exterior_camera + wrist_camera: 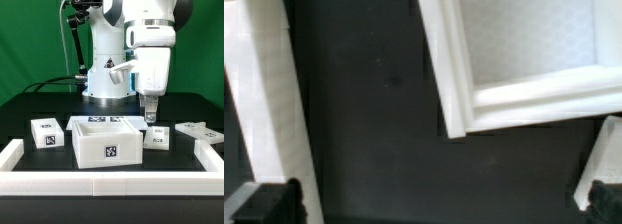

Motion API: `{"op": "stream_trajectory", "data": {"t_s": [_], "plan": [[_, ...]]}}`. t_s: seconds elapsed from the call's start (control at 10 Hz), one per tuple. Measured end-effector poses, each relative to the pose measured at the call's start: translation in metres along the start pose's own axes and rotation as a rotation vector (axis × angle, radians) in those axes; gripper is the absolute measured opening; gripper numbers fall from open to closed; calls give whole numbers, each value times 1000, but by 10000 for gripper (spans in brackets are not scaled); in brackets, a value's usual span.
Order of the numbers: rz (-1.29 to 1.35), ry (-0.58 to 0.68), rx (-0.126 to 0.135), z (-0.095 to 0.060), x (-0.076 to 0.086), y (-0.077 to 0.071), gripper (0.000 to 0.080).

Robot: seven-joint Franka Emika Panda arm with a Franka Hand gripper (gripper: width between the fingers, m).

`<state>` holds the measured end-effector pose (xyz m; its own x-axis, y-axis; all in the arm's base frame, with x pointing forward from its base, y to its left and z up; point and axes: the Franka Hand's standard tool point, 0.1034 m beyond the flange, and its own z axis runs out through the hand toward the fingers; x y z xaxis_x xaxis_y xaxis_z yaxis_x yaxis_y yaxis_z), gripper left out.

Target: Assemble cabinet

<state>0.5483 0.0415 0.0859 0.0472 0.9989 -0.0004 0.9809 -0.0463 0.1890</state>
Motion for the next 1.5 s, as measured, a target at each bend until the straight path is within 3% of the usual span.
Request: {"op": "stream_trajectory", "data": {"t_s": [0.2, 0.7, 1.1, 1.5], "plan": [[-24, -2, 3, 0, -2, -2, 798], [-67, -30, 55, -10, -51, -51, 798], [-60, -31, 65, -8, -53, -53, 798], [-64, -27, 115, 1, -59, -92, 798]]}}
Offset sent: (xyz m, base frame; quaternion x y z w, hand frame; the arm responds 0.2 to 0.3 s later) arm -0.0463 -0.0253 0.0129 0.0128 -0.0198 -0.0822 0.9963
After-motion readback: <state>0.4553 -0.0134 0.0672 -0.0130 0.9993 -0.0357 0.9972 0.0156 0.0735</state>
